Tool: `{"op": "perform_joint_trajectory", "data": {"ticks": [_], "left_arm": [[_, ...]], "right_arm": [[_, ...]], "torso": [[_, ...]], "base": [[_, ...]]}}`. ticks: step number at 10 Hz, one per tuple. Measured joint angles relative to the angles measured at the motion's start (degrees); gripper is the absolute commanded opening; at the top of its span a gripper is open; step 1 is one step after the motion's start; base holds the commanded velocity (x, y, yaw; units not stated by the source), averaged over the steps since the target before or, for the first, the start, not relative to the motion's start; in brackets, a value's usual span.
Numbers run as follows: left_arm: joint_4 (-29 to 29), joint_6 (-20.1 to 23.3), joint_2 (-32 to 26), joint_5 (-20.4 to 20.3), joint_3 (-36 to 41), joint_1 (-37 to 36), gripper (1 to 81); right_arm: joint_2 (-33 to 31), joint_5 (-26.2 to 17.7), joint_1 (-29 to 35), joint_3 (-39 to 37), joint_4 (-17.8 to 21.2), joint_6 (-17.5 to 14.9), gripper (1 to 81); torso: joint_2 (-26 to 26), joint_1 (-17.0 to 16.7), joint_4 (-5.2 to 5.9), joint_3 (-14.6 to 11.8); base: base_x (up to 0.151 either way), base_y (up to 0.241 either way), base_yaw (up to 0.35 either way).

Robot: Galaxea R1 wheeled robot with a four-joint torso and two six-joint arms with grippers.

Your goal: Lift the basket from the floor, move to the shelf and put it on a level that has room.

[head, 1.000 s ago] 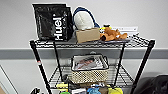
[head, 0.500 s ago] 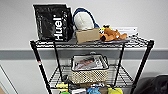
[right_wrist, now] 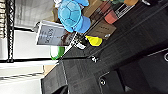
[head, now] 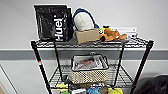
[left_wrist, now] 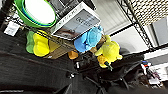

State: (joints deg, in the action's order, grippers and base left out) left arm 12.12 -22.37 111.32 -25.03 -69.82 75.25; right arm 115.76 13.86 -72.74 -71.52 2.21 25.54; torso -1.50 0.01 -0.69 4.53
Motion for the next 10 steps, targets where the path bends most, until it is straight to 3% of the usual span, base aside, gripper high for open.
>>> {"op": "perform_joint_trajectory", "data": {"ticks": [3, 10], "left_arm": [[1.83, 0.0, 7.3, -1.62, -7.36, 5.29, 81.1], [2.34, -0.26, 19.05, -1.95, -25.27, 9.56, 81.1]], "right_arm": [[4.77, 0.52, -3.88, -6.58, -2.32, -0.02, 81.1], [15.82, -0.44, -8.33, -24.65, -5.49, -0.29, 81.1]], "torso": [[-0.02, 0.0, 0.0, -0.02], [-0.09, -0.08, 0.0, -0.05]], "base": [[0.0, 0.0, 0.0], [0.0, 0.0, 0.0]]}}
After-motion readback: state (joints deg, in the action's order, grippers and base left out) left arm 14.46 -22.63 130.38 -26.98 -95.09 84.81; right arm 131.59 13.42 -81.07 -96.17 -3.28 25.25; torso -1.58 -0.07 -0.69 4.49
